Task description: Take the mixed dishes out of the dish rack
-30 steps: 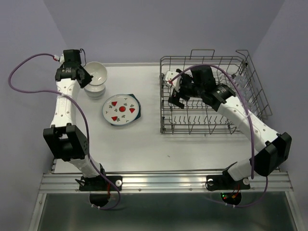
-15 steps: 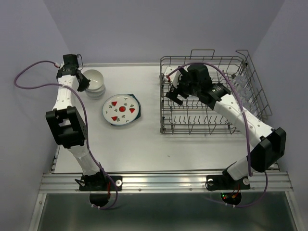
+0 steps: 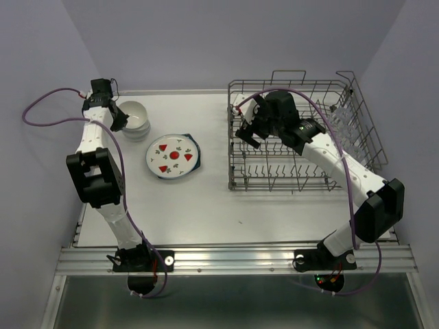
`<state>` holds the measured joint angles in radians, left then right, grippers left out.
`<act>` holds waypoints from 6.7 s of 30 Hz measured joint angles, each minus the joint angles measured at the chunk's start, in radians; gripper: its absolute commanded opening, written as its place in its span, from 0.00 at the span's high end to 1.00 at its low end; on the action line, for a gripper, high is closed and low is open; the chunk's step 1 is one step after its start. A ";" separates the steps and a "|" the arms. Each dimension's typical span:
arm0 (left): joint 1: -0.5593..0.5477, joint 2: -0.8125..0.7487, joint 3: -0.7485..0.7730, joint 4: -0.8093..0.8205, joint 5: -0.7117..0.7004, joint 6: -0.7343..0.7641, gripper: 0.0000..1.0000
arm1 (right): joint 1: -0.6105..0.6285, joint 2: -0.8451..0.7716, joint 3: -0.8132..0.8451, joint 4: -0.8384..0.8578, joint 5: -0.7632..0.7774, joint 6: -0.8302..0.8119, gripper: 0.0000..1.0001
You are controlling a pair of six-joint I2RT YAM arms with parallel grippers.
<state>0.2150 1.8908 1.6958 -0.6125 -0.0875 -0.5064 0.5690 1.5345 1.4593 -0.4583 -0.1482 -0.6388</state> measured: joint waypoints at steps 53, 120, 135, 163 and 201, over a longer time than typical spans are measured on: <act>-0.007 0.060 0.167 -0.055 0.034 -0.053 0.01 | -0.007 0.014 0.020 0.014 0.069 0.100 0.00; -0.887 -0.037 -0.087 0.125 0.029 -0.097 1.00 | -0.600 0.417 0.189 0.108 0.860 1.051 0.00; -0.887 -0.037 -0.090 0.129 0.032 -0.097 1.00 | -0.623 0.475 0.189 0.124 0.875 1.058 0.00; -0.885 -0.042 -0.099 0.144 0.039 -0.101 1.00 | -0.635 0.523 0.216 0.174 0.919 1.018 0.75; -0.923 -0.040 0.048 0.080 0.011 -0.025 0.03 | -0.647 0.250 0.180 0.195 0.021 1.065 0.99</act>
<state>-0.7078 1.8503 1.7435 -0.5323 -0.0765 -0.5312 -0.0776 1.7844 1.6390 -0.2634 -0.1276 0.4267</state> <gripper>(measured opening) 0.925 0.740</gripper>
